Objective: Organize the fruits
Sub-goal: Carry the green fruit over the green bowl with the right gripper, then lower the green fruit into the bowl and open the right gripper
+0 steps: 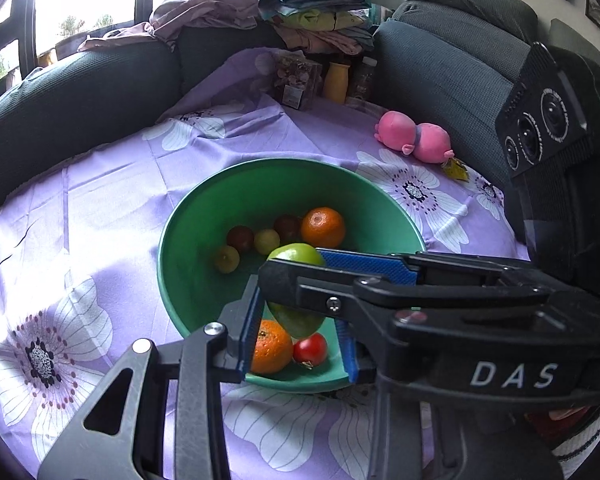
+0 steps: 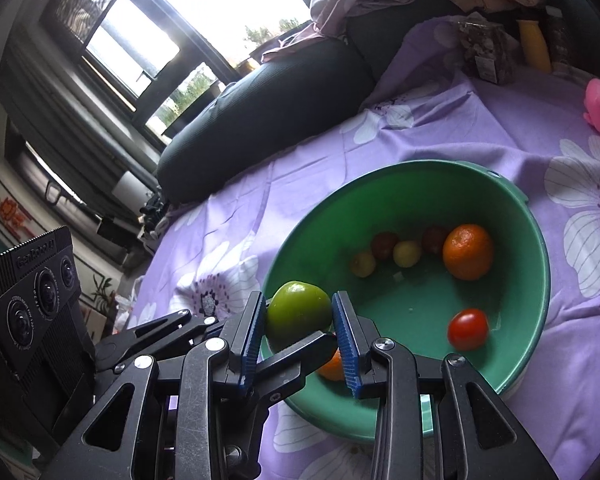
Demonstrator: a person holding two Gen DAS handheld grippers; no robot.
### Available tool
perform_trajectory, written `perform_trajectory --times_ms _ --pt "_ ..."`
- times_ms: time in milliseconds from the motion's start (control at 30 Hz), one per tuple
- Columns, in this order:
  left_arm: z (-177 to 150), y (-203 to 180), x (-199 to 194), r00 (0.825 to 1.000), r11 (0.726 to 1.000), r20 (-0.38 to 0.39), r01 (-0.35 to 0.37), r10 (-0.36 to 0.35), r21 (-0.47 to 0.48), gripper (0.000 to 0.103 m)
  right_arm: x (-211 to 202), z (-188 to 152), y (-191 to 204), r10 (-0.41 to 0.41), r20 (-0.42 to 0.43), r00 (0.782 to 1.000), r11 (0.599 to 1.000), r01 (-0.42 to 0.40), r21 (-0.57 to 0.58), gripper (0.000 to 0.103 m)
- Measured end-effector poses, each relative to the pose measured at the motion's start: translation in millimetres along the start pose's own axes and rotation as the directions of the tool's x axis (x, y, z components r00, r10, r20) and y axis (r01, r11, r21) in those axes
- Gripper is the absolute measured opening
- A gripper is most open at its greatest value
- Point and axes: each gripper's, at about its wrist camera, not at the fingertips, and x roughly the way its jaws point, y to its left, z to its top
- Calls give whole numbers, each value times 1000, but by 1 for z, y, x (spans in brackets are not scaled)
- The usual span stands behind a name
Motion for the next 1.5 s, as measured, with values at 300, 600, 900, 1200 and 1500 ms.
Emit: perform_trajectory --times_ms 300,600,900,1200,1500 --pt "1 2 20 999 1000 -36 25 -25 -17 34 11 1 -17 -14 -22 1000 999 15 36 37" --pt "3 3 31 998 999 -51 39 -40 -28 34 15 1 -24 -27 -29 999 998 29 51 37" --pt "4 5 33 997 998 -54 54 -56 -39 34 15 3 -24 -38 -30 999 998 39 48 37" --pt "3 8 38 995 997 -73 67 -70 -47 34 19 7 -24 -72 -60 996 997 74 29 37" --pt "2 7 39 994 997 -83 68 -70 -36 34 16 7 -17 -95 -56 994 995 96 1 37"
